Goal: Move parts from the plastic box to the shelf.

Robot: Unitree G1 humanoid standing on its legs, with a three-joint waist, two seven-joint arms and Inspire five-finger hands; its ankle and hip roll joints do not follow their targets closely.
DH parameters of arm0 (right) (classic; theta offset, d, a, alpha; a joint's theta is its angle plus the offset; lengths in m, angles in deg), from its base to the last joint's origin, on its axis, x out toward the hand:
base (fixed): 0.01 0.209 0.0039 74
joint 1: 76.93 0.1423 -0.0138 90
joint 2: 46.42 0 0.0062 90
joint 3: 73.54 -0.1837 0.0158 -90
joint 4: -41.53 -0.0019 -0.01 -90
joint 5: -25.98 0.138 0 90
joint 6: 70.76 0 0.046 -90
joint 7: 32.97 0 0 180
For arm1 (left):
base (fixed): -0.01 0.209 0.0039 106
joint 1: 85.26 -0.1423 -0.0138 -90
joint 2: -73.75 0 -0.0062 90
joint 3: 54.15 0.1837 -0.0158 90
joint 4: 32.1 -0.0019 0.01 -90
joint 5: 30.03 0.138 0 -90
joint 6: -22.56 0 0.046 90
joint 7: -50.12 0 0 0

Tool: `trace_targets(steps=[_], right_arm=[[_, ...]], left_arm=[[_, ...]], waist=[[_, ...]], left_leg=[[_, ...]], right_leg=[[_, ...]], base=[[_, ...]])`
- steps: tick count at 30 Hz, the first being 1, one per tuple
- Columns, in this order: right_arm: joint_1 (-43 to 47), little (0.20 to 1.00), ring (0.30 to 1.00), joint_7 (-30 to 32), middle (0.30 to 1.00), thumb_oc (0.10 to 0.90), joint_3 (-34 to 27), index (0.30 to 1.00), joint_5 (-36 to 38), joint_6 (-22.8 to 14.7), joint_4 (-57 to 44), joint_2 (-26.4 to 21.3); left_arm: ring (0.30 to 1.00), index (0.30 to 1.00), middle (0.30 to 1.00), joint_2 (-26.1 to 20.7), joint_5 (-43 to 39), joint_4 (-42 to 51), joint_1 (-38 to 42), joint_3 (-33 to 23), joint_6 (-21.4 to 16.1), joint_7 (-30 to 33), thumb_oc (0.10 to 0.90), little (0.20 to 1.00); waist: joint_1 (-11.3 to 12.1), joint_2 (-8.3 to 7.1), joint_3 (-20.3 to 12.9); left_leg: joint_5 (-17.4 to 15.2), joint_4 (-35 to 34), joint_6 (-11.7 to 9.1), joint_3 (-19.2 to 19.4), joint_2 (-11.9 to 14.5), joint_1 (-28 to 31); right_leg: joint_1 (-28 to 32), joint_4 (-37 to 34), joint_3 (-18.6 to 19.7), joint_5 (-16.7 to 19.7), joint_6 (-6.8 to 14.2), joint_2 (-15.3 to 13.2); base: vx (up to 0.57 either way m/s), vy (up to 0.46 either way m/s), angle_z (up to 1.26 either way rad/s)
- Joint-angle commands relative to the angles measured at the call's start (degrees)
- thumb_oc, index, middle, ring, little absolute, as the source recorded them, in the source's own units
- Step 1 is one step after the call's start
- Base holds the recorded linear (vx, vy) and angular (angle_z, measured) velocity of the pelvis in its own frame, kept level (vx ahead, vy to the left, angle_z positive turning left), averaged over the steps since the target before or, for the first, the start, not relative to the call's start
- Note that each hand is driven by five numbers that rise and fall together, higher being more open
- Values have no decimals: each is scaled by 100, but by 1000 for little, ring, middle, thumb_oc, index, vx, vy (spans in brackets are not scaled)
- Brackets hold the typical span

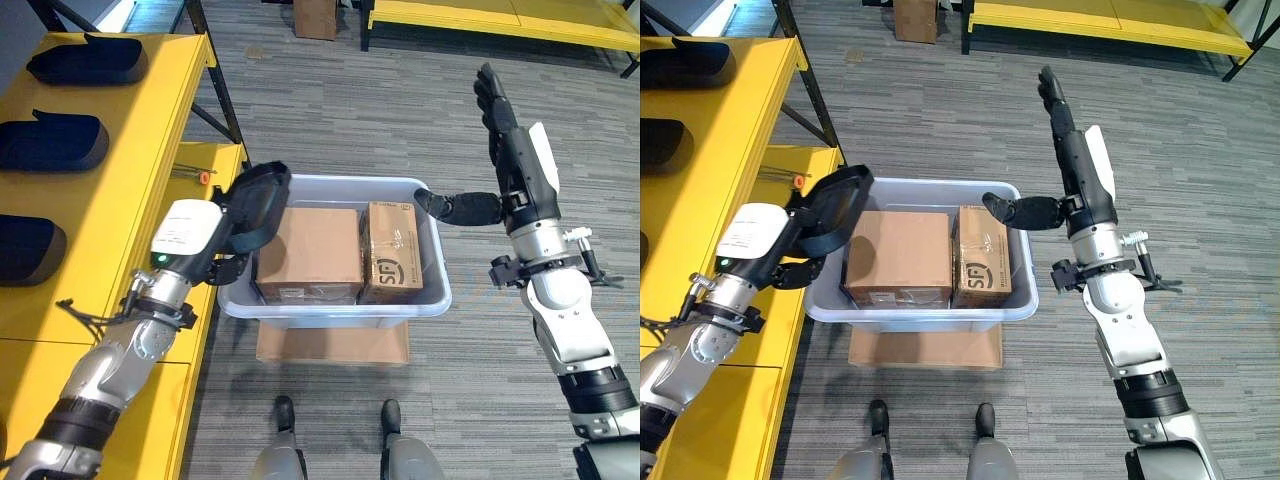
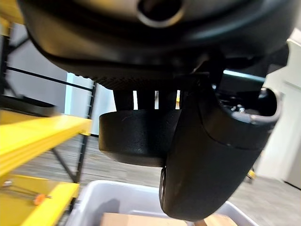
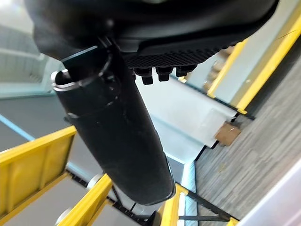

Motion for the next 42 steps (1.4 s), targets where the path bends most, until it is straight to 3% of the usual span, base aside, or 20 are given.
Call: trace_targets(steps=[1, 12, 20, 24, 25, 26, 29, 30, 31, 33, 36, 38, 42], right_arm=[[-270, 1000, 1000, 65, 1000, 900, -158, 1000, 222, -598, -255, -66], [-601, 1000, 1000, -66, 1000, 900, -150, 1000, 237, -485, -149, 175], [-328, 1000, 1000, -203, 1000, 900, 244, 1000, 320, -476, -140, 159], [157, 1000, 1000, -233, 1000, 900, 670, 1000, 403, -544, -211, 96], [163, 1000, 1000, -232, 1000, 900, 676, 1000, 404, -546, -207, 95], [355, 1000, 1000, -189, 1000, 900, 788, 1000, 438, -568, -217, 45], [496, 1000, 1000, -151, 1000, 900, 852, 1000, 469, -575, -185, -28], [471, 1000, 1000, -151, 1000, 900, 837, 1000, 478, -580, -185, -59], [401, 1000, 1000, -87, 1000, 900, 782, 1000, 472, -594, -185, -100], [379, 1000, 1000, -22, 1000, 900, 806, 1000, 410, -598, -178, -88], [294, 1000, 1000, -38, 1000, 900, 786, 1000, 378, -624, -279, -94], [165, 1000, 1000, -21, 1000, 900, 694, 1000, 374, -633, -334, -74], [-20, 1000, 1000, 50, 1000, 900, 535, 1000, 319, -614, -392, -35]], left_arm=[[300, 300, 300, 167, -401, 260, -31, -453, -209, 603, 400, 300], [300, 300, 300, 559, -563, 832, -732, -1222, -219, 672, 400, 300], [300, 300, 300, 841, -844, 1342, -1236, -1706, -274, 711, 400, 300], [300, 300, 300, 992, -977, 1736, -1494, -1887, -322, 701, 400, 300], [300, 300, 300, 996, -978, 1741, -1499, -1894, -320, 698, 400, 300], [300, 300, 300, 1023, -1009, 1853, -1510, -1953, -348, 731, 400, 300], [300, 300, 300, 1096, -1137, 1915, -1437, -1939, -405, 770, 400, 300], [300, 300, 300, 1076, -1114, 1916, -1367, -1898, -431, 751, 400, 300], [300, 300, 300, 1002, -1098, 1896, -1047, -1621, -442, 660, 400, 300], [300, 300, 300, 922, -1037, 1926, -798, -1367, -509, 599, 400, 300], [300, 300, 300, 935, -919, 2065, -569, -1153, -596, 554, 400, 300], [300, 300, 300, 947, -928, 2089, -498, -1097, -603, 530, 400, 300], [300, 300, 300, 930, -951, 2079, -342, -1013, -583, 525, 400, 300]], waist=[[15, 131, -1647], [99, 335, -1560], [293, 595, -1389], [540, 747, -1126], [531, 751, -1133], [742, 806, -967], [757, 811, -976], [746, 775, -996], [651, 724, -1035], [489, 683, -1076], [261, 674, -1118], [117, 712, -1179], [-98, 814, -1244]], left_leg=[[-1138, -53, -148, 15, 313, 947], [-1040, -53, -205, -73, 402, 924], [-664, 46, -366, -251, 744, 688], [-68, 138, -510, -571, 962, 254], [-64, 136, -512, -578, 964, 243], [515, 66, -660, -788, 957, -59], [748, -53, -719, -962, 771, -512], [755, -53, -754, -856, 729, -607], [927, -53, -702, -390, 738, -690], [731, 28, -663, 41, 820, -419], [388, 912, -623, 468, 1024, 94], [123, 1181, -691, 569, 1102, 495], [0, 1315, -732, 668, 1154, 1026]], right_leg=[[-298, 454, 370, -136, 310, -258], [-315, 630, 309, -339, 188, -165], [-480, 1052, 148, -724, -113, 192], [-699, 1111, -2, -803, -340, 446], [-709, 1113, -8, -803, -342, 448], [-849, 1073, -141, -781, -357, 473], [-1129, 1051, -395, -745, -378, 377], [-1186, 1065, -474, -777, -380, 292], [-1207, 936, -756, -691, -373, 104], [-1196, 756, -952, -571, -358, -5], [-1212, 642, -1329, -437, -435, -104], [-1179, 705, -1482, -504, -396, -154], [-1365, 1041, -1839, -499, -383, -337]], base=[[0, 0, 0], [-21, -47, 0], [-77, -137, 1], [-181, -206, 12], [-234, -111, 6], [-258, -106, 4], [-158, -70, 24], [-131, -58, 90], [-208, -135, 98], [-238, -151, 163], [-206, -95, 164], [-72, -35, 106], [-80, 68, 74]])
